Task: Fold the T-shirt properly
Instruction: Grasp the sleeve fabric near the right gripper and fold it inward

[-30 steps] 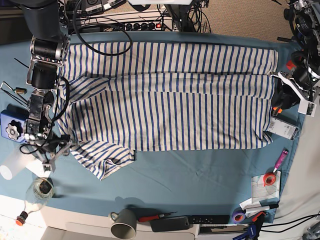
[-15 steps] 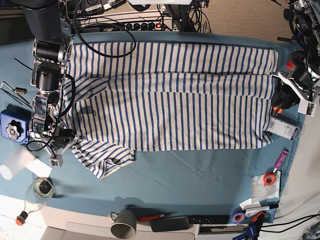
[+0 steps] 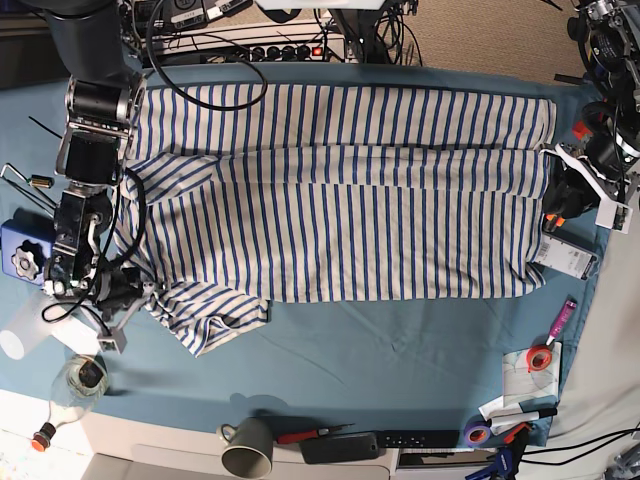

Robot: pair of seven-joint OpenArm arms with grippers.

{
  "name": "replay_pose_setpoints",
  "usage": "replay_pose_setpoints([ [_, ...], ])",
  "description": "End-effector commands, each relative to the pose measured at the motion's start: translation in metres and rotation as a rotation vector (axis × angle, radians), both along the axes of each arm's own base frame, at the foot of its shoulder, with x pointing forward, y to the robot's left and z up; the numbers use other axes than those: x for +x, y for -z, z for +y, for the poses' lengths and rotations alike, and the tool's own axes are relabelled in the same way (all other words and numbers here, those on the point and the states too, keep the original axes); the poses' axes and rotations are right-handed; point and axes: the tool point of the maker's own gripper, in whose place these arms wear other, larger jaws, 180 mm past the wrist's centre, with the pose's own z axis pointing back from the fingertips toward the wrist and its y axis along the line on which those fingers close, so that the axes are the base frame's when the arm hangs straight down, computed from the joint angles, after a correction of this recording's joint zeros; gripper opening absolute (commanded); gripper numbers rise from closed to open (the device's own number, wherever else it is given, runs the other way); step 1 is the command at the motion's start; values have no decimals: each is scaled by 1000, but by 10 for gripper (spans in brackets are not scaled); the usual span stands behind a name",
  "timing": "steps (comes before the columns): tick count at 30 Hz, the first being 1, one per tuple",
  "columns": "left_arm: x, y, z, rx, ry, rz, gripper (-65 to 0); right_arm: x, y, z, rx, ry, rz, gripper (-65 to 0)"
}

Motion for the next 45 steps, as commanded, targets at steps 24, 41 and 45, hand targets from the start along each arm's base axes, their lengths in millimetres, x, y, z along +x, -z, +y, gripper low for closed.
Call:
replay_pose_setpoints([
  [24, 4, -8, -14, -72, -18, -61, -441, -70, -4, 34, 31, -202, 36, -650],
  [41, 4, -5, -16, -76, -25, -56, -441, -124, 19, 77, 134, -379, 82, -650],
  [45, 4, -5, -16, -76, -25, -56, -441, -126, 20, 76, 124, -393, 93, -495],
])
